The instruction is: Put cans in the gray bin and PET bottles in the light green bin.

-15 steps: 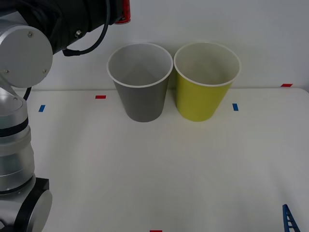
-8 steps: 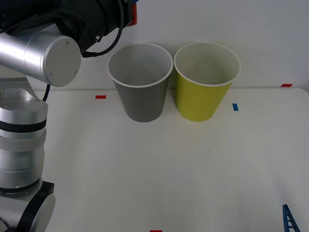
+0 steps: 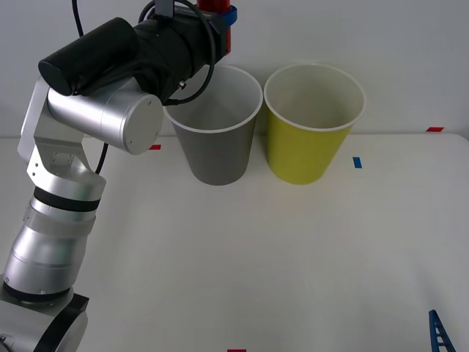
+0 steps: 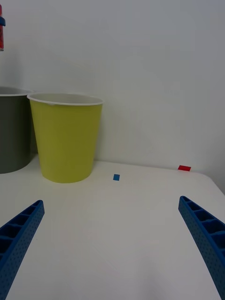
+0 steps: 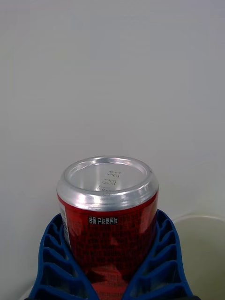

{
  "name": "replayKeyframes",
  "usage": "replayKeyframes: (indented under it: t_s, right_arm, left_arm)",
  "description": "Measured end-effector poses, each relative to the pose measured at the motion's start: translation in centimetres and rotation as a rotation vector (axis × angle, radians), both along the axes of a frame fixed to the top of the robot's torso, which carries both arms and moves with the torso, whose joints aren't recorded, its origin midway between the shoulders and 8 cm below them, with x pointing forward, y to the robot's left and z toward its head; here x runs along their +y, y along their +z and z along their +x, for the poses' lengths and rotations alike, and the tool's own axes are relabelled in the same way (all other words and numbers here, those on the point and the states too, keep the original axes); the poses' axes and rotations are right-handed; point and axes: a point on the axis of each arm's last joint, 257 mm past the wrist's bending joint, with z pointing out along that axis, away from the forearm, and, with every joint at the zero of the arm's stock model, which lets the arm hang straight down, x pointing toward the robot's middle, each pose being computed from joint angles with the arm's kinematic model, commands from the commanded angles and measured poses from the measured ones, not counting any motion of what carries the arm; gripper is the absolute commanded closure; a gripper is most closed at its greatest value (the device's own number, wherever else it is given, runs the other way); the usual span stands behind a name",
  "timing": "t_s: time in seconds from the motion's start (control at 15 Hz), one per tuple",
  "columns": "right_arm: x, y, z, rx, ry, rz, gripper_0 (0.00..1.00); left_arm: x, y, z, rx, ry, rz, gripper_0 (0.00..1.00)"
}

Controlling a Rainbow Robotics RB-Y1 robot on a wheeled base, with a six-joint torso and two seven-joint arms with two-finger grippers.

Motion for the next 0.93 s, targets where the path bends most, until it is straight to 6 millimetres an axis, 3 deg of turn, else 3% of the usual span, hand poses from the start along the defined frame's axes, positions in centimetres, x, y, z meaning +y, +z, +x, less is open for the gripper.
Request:
replayKeyframes:
  t_s: [0.47,0.93]
  right_arm:
    - [0.0,0.0,0.0,0.0,0.0,0.0,0.0]
    - [0.0,0.0,0.0,0.0,0.0,0.0,0.0]
  left_arm:
    - [1.1,-0.7,0.3,-0.022,0.038,0.034,1.0]
    - [1.0,-0.9,0.3,-0.015,0.032,0.03,1.0]
